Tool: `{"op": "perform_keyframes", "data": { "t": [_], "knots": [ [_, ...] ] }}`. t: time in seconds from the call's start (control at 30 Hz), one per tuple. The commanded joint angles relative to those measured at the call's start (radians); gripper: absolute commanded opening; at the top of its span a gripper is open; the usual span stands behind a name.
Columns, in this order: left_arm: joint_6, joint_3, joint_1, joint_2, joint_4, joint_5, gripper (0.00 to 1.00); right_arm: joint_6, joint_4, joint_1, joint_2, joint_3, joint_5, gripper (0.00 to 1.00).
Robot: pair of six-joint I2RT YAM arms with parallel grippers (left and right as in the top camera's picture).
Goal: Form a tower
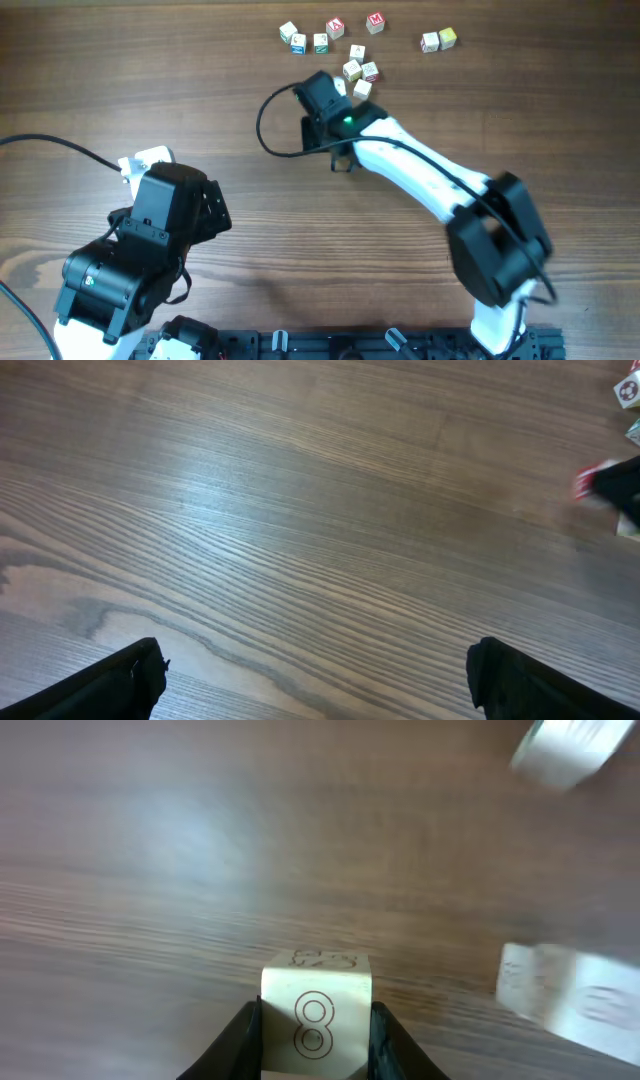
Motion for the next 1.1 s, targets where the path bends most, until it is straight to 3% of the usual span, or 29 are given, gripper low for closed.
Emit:
{"op": "perform_keyframes", "data": {
  "t": [0.0, 0.37, 0.67, 1.07],
  "knots": [
    [-0.01, -0.003, 0.006, 0.0, 0.0, -0.002, 1.0, -0.002, -0.028, -0.003, -0.123, 0.014, 0.092, 0.19],
    [-0.01, -0.003, 0.006, 0.0, 0.0, -0.002, 1.0, 0.179, -0.128, -0.046, -0.137, -0.002, 0.223, 0.19],
    [-0.01, -0.003, 0.006, 0.0, 0.0, -0.002, 1.0, 0.21, -0.121, -0.078, -0.03, -0.019, 0.218, 0.2],
    [-0.01, -0.003, 0.006, 0.0, 0.0, -0.002, 1.0, 0.211, -0.146, -0.102, -0.014, -0.036, 0.219, 0.24]
  ]
}}
